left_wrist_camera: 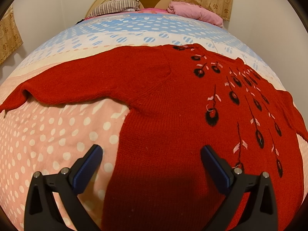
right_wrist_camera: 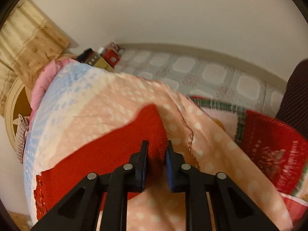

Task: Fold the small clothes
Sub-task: 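Lift the sleeve with the right tool and fold it across the cardigan body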

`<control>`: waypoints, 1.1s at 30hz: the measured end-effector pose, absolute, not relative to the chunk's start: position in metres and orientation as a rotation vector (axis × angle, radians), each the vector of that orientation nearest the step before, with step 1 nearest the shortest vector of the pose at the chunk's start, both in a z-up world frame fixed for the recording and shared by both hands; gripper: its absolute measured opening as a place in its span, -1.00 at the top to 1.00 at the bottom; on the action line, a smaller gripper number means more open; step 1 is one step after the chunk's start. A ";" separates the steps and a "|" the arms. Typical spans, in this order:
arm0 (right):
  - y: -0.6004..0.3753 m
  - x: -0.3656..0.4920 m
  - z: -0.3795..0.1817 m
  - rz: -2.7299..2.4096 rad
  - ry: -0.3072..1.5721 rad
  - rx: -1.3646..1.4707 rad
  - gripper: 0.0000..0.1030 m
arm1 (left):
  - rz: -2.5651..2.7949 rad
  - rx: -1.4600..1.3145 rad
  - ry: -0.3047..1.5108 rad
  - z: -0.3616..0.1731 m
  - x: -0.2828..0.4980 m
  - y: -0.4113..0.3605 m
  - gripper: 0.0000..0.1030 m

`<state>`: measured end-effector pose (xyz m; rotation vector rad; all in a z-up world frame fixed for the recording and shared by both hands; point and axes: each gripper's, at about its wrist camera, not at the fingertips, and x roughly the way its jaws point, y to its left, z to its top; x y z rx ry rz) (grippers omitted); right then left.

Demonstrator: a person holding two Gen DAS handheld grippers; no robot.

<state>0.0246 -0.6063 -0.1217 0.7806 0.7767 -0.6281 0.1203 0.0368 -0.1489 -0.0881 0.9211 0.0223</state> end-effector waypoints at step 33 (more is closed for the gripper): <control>-0.009 0.226 -0.095 0.255 0.872 0.324 0.73 | 0.159 -0.199 0.704 -0.087 0.071 0.202 -1.00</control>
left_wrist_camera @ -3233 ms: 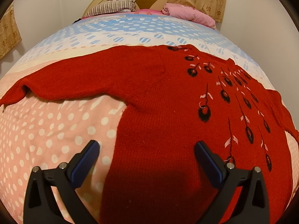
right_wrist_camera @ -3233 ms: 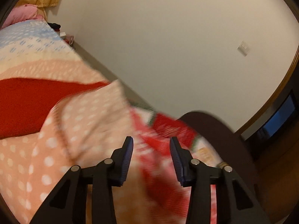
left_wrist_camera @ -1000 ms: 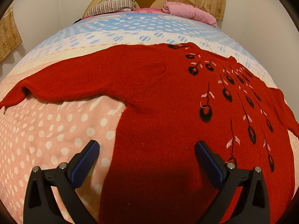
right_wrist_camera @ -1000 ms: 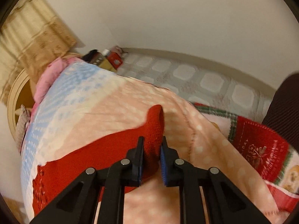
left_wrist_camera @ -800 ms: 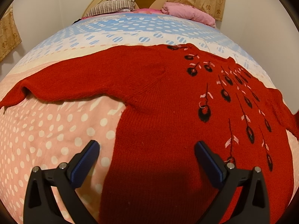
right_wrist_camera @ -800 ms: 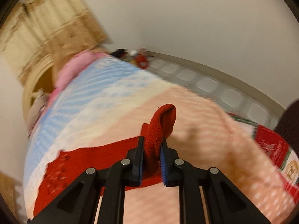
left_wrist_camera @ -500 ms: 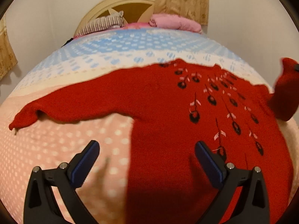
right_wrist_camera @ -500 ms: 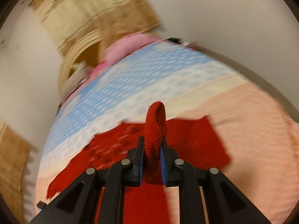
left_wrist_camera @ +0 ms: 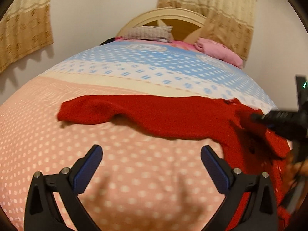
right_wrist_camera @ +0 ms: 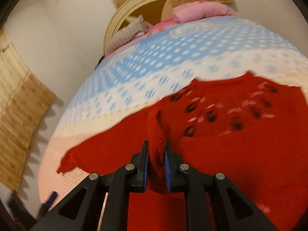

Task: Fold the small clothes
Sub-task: 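Lift the sleeve with the right tool and fold it across the cardigan body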

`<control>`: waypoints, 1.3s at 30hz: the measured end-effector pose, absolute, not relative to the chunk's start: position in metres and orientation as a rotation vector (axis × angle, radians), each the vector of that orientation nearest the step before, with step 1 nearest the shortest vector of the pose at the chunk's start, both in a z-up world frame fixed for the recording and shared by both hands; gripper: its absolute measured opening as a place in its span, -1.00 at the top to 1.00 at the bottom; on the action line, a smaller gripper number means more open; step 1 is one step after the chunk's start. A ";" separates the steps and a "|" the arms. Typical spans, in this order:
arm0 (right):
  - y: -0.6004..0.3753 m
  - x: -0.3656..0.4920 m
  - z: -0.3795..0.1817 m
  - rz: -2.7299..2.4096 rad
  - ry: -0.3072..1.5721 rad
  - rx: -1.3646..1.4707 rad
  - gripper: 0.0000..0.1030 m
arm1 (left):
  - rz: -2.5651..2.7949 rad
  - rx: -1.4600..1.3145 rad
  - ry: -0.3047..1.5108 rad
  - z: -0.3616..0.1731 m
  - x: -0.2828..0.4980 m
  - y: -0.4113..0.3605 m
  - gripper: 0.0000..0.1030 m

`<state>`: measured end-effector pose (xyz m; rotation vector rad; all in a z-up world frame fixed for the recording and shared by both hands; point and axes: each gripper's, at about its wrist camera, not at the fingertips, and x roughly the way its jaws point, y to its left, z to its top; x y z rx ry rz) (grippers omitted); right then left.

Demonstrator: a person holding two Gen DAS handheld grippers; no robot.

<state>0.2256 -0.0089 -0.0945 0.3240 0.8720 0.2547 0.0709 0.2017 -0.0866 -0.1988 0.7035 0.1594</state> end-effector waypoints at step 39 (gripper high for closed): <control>-0.256 0.174 -0.107 -0.136 0.776 0.336 0.47 | 0.004 -0.063 0.917 -0.135 0.194 0.065 -0.59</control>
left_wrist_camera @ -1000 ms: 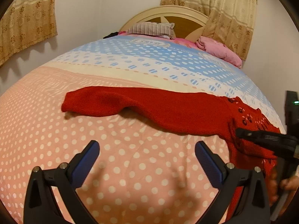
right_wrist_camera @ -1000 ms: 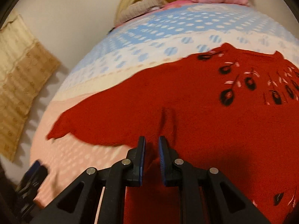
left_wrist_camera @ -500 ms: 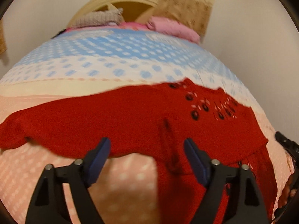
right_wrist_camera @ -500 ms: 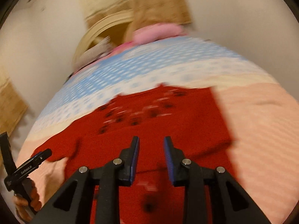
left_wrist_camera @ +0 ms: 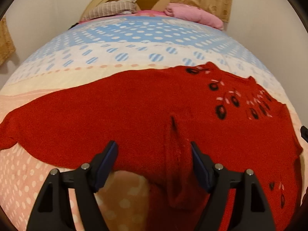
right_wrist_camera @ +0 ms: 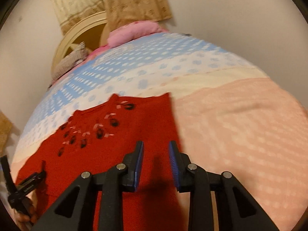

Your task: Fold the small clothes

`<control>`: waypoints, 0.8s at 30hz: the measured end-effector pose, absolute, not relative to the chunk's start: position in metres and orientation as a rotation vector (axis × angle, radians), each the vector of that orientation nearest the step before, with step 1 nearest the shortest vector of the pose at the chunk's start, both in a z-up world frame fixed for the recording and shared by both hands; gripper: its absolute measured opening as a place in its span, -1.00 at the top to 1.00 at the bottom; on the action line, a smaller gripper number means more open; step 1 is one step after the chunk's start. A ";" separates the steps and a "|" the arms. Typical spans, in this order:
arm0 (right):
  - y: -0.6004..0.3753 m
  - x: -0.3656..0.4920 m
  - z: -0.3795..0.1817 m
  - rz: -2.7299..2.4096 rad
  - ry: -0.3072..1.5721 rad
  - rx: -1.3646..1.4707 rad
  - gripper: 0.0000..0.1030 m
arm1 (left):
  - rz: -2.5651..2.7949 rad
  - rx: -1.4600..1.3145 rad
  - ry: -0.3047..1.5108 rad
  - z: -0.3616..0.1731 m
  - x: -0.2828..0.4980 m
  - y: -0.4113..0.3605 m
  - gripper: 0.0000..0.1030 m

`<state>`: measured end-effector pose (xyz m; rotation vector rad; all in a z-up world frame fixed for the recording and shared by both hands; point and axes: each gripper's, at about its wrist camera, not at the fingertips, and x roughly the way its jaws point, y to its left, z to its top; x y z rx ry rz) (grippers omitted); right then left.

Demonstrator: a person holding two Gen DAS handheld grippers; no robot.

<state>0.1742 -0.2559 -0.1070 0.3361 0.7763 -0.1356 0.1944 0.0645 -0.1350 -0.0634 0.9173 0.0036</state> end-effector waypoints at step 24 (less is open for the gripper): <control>-0.174 0.160 -0.088 -0.051 0.738 0.239 0.47 | 0.116 -0.279 0.757 -0.104 0.138 0.182 -0.95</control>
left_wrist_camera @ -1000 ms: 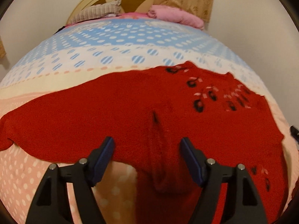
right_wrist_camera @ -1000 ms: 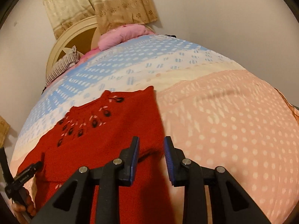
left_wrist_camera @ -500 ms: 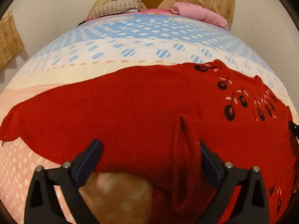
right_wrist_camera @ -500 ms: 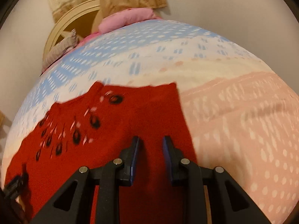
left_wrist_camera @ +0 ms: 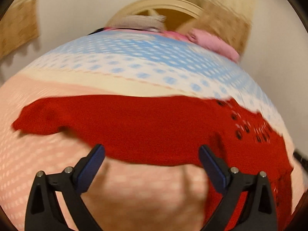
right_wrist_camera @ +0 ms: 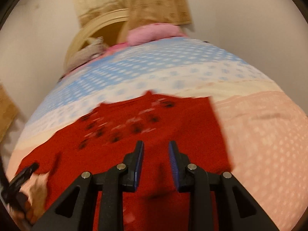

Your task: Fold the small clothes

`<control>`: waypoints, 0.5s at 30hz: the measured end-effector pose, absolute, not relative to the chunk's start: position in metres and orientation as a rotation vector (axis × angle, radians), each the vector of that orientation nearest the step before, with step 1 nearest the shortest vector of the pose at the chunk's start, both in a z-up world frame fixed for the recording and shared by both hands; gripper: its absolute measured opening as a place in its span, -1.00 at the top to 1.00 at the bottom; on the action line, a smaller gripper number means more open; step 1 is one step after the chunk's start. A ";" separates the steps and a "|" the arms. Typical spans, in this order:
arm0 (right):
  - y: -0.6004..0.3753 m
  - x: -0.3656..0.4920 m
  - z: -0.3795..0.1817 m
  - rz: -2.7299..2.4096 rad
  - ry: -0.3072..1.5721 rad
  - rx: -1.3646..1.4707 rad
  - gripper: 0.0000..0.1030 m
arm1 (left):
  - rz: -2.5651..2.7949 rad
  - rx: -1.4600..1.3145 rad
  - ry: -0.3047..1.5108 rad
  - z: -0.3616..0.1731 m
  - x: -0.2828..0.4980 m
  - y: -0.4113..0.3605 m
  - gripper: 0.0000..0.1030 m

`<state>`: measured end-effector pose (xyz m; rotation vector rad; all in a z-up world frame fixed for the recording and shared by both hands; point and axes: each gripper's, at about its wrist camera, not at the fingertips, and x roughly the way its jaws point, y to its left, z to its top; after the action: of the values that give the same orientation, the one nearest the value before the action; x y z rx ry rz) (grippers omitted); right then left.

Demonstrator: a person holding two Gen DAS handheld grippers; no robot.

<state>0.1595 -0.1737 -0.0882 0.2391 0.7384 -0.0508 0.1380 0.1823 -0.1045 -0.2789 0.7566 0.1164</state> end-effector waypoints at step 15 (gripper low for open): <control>-0.110 0.164 -0.150 0.030 0.851 0.189 0.47 | 0.448 -0.717 0.680 -0.136 0.108 0.376 -0.86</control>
<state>0.1640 -0.1105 -0.1503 0.1893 0.8510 0.0296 0.1080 0.3759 -0.1365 -0.7170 0.6797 0.4480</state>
